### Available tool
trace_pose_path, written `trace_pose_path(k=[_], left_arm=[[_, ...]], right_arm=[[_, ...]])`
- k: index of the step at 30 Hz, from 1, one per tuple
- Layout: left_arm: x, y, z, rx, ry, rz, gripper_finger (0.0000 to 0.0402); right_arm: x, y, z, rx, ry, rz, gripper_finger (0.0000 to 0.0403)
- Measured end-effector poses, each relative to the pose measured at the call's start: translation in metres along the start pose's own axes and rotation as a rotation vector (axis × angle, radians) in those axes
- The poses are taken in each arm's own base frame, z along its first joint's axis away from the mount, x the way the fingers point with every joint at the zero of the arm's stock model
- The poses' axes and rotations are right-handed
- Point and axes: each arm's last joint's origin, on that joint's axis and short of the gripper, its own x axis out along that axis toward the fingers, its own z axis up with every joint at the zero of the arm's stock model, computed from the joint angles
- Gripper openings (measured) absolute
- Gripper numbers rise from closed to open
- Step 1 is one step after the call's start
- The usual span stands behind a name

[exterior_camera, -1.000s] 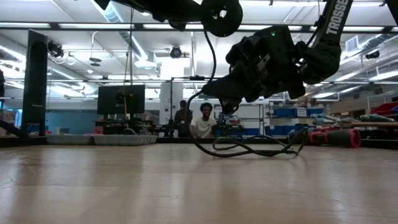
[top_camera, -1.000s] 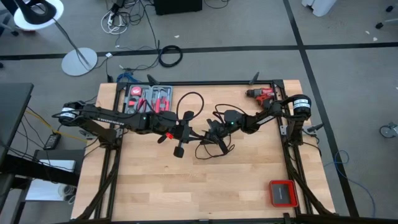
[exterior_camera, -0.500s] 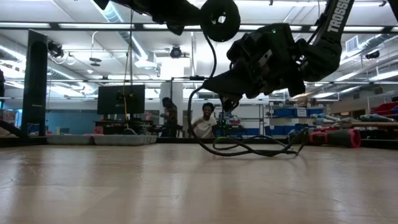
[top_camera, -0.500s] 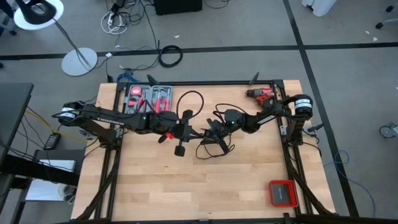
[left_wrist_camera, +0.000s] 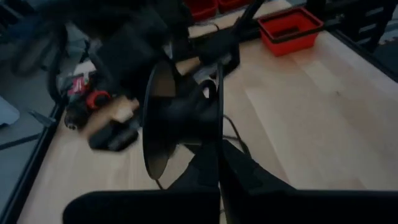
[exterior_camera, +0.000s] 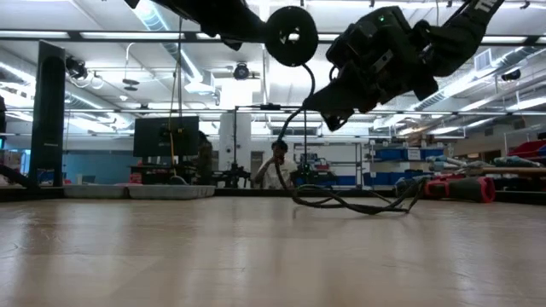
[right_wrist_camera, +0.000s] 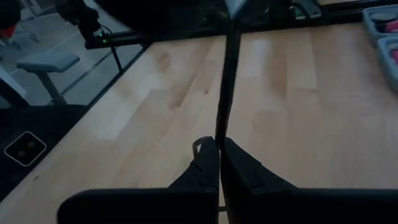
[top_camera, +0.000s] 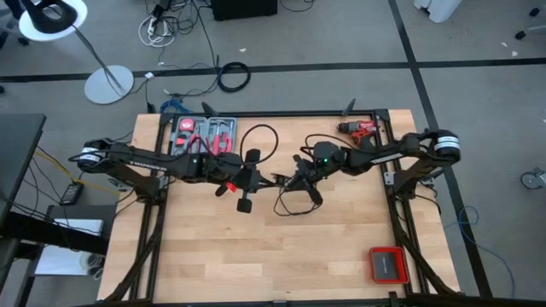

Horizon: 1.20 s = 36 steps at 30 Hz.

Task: Coil cords
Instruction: Coil the black wire on the black spool

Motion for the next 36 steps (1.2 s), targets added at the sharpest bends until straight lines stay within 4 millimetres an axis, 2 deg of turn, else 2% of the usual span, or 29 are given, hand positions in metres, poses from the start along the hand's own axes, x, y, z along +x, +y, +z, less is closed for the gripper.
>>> trace_pose_path(k=[16,27,36], left_arm=[[-0.006,0.006,0.006,-0.038,0.105,0.008,0.0],[-0.006,0.024,0.0,-0.132,0.129,0.051,0.0],[-0.007,0.023,-0.007,-0.164,0.18,-0.014,0.0]], right_arm=[[-0.031,0.021,0.026,-0.025,-0.025,-0.005,0.0],[-0.028,0.042,0.05,-0.034,0.056,0.069,0.0],[-0.034,0.043,0.081,-0.122,0.063,0.047,0.0]])
